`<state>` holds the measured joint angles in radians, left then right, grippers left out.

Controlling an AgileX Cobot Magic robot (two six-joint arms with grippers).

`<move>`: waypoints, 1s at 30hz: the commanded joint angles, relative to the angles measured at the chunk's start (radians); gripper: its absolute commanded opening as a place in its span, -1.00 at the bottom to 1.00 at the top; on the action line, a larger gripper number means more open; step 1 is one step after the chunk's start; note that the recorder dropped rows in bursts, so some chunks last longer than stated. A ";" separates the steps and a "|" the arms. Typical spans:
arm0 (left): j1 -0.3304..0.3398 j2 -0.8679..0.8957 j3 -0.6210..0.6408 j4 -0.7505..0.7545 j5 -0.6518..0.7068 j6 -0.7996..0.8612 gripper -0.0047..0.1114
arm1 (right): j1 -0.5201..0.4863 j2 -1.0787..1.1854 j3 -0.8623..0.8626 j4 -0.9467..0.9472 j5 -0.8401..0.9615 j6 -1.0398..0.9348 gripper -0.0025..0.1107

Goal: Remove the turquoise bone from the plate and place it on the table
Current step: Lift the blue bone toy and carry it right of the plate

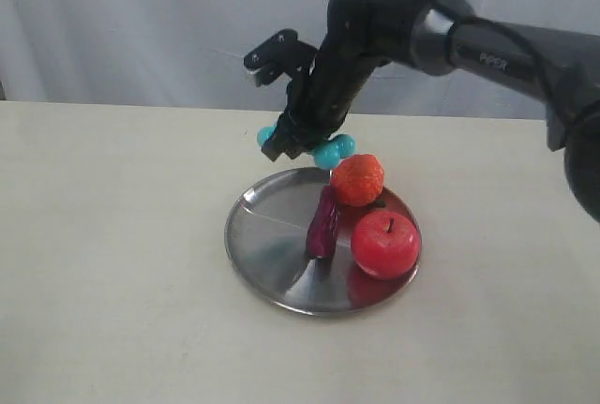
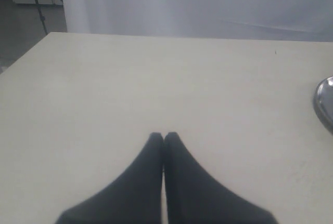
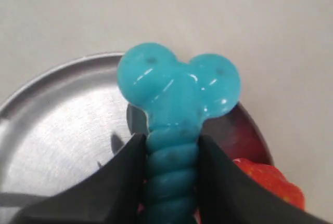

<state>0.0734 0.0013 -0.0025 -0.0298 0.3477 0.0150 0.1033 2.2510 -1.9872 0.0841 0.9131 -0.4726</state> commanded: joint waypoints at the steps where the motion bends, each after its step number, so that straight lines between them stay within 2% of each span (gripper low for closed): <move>1: 0.004 -0.001 0.003 -0.002 -0.005 -0.004 -0.92 | -0.006 -0.110 -0.001 -0.031 0.027 0.073 -0.96; 9: 0.004 -0.001 0.003 -0.002 -0.005 -0.004 -0.92 | -0.028 -0.278 -0.001 -0.196 0.155 0.280 -0.96; 16: 0.004 -0.001 0.003 -0.002 -0.005 -0.004 -0.92 | -0.103 -0.395 0.000 -0.198 0.308 0.329 -0.96; 21: 0.004 -0.001 0.003 -0.002 -0.005 -0.004 -0.92 | -0.149 -0.467 0.007 -0.198 0.308 0.363 -0.96; 23: 0.004 -0.001 0.003 -0.002 -0.005 -0.004 -0.92 | -0.178 -0.504 0.084 -0.198 0.308 0.371 -0.96; 24: 0.004 -0.001 0.003 -0.002 -0.005 -0.004 -0.92 | -0.206 -0.530 0.179 -0.189 0.290 0.375 -0.96; 30: 0.004 -0.001 0.003 -0.002 -0.005 -0.004 -0.92 | -0.326 -0.605 0.678 -0.134 -0.207 0.350 -0.96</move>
<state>0.0734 0.0013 -0.0025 -0.0298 0.3477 0.0150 -0.1932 1.6582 -1.4184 -0.0586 0.8771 -0.1105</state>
